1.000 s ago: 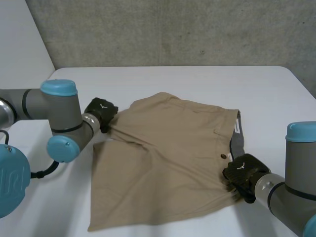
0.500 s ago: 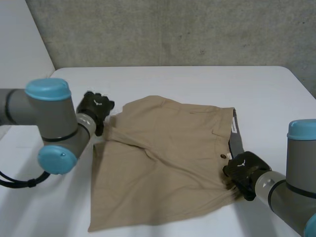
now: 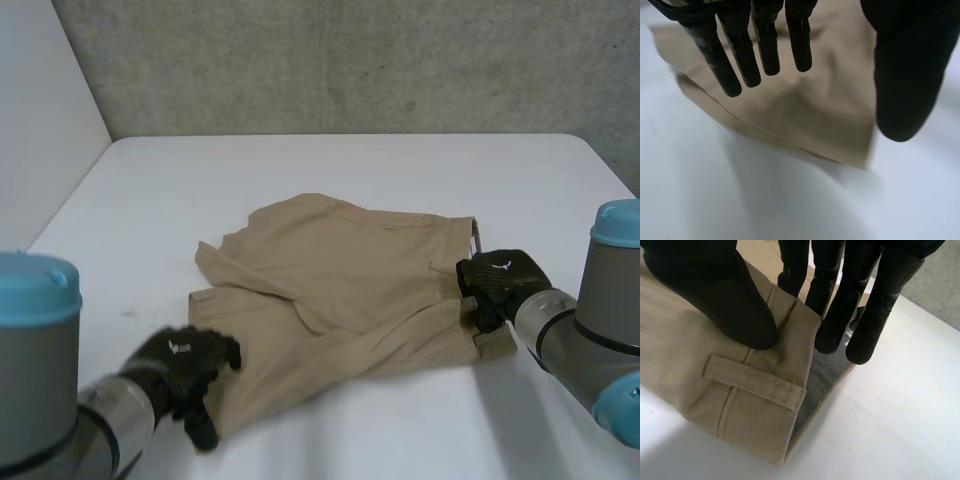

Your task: Fold the shorts.

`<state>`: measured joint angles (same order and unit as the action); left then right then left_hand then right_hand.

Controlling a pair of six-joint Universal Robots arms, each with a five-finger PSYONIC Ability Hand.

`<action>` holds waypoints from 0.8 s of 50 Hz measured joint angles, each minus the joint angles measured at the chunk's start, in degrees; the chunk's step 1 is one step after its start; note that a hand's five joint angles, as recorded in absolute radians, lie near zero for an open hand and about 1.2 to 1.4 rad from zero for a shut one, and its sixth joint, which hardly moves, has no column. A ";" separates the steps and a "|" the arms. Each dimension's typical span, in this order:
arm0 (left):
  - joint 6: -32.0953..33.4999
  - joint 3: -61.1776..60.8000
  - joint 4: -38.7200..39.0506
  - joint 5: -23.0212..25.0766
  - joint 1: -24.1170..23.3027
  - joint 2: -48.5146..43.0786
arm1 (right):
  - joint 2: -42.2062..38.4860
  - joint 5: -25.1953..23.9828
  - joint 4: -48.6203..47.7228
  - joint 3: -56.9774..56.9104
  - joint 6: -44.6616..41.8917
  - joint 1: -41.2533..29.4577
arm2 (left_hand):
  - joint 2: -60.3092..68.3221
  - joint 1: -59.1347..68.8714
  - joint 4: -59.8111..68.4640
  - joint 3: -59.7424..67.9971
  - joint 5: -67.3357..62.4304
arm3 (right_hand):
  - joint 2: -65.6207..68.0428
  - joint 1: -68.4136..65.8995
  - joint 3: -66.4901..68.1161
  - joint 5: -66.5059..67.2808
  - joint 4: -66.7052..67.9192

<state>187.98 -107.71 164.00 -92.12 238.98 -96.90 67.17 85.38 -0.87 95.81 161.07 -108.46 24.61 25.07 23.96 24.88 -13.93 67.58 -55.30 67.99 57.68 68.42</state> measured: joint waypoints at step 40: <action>9.30 14.38 11.93 -9.80 -3.35 -11.08 | -0.05 0.56 -0.11 -2.24 -0.92 -0.42 | 29.08 26.84 31.01 29.82 -30.07 | 0.00 0.00 0.01 0.00 0.00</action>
<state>197.29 -93.33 175.93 -101.92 235.64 -107.97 67.13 85.94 -0.98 93.57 160.15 -108.88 53.69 51.92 54.97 54.70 -44.00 67.58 -55.30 68.00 57.68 68.42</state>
